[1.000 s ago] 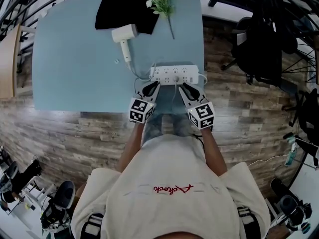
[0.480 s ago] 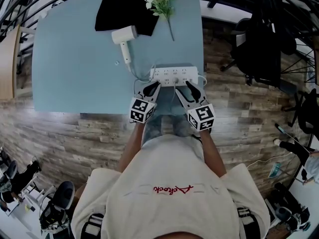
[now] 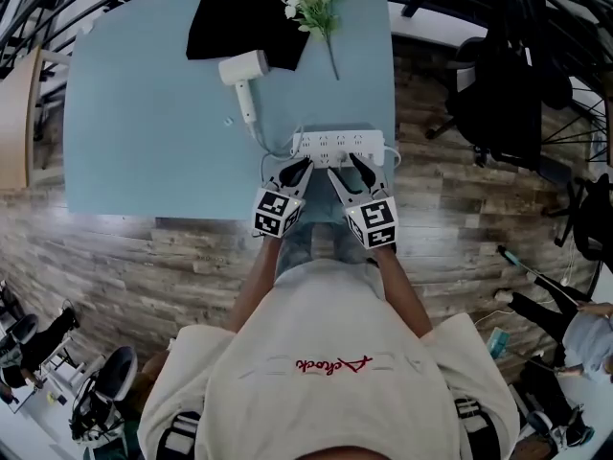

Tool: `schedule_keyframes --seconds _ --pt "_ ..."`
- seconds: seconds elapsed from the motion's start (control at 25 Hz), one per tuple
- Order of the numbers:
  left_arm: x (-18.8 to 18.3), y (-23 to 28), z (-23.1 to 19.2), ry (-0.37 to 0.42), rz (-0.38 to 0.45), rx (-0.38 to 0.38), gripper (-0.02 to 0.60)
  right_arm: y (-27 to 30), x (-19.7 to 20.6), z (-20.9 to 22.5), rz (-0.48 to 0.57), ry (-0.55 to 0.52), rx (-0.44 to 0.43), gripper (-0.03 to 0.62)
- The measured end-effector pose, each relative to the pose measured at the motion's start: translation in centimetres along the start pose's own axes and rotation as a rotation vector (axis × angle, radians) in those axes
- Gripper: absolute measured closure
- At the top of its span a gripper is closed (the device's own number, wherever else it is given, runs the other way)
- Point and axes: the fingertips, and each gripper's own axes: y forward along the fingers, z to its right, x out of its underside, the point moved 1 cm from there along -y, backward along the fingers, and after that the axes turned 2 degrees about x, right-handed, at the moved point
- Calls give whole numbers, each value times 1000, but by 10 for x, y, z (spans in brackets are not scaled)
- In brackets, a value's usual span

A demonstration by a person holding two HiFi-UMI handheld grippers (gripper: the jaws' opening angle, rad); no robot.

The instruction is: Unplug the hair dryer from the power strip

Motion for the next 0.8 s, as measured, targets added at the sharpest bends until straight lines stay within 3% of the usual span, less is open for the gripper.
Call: schedule_keyframes --seconds 0.24,0.6,0.8 --pt "0 -1 -1 -2 0 7 569 12 6 0 -29 -6 12 382" --pt "1 0 -2 -7 1 14 569 19 19 7 -103 -9 118 385" --pt "1 0 -2 -9 0 19 569 23 22 9 -114 -7 143 424"
